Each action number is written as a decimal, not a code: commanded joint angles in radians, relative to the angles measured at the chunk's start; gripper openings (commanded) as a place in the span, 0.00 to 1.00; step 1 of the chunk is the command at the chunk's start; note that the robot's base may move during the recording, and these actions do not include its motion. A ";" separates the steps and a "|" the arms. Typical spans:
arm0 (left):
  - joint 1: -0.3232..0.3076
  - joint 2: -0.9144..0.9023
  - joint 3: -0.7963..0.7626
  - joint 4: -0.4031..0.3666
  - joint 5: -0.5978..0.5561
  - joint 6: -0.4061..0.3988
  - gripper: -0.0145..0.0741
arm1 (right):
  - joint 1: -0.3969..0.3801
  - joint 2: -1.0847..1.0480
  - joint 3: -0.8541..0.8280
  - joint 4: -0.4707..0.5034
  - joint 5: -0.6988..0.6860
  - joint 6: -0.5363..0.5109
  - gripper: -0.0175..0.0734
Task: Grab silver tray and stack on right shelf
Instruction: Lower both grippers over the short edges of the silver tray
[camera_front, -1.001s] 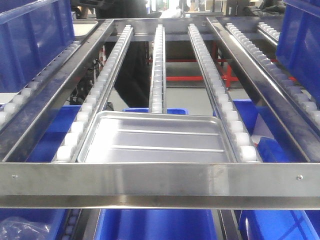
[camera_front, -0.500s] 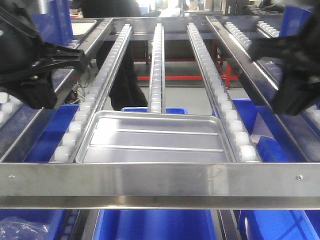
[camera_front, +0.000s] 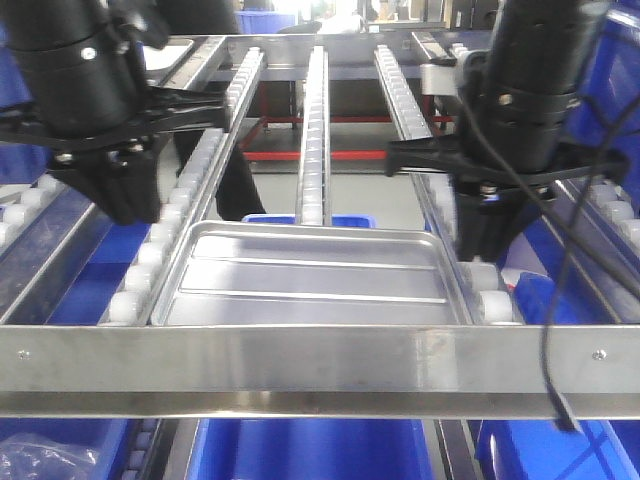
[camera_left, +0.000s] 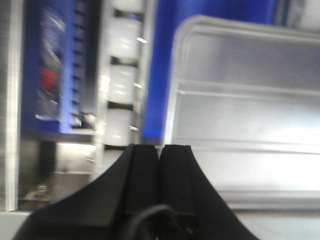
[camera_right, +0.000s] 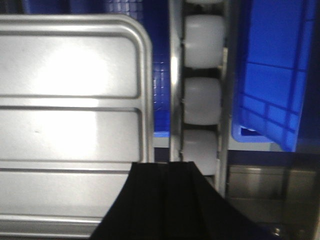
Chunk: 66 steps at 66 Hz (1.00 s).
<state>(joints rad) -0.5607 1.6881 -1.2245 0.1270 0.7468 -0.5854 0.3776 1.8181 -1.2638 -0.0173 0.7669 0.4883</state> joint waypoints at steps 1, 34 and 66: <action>0.029 -0.008 -0.065 -0.153 -0.012 0.170 0.06 | -0.019 -0.034 -0.039 0.034 -0.020 -0.037 0.26; 0.023 0.113 -0.112 -0.042 0.012 0.081 0.06 | -0.015 -0.003 -0.039 0.035 -0.039 -0.057 0.26; -0.026 0.113 -0.123 0.096 -0.019 -0.038 0.06 | -0.015 -0.003 -0.039 0.035 -0.049 -0.057 0.26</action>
<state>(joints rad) -0.5888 1.8489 -1.3117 0.2088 0.7580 -0.6105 0.3648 1.8679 -1.2720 0.0188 0.7488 0.4404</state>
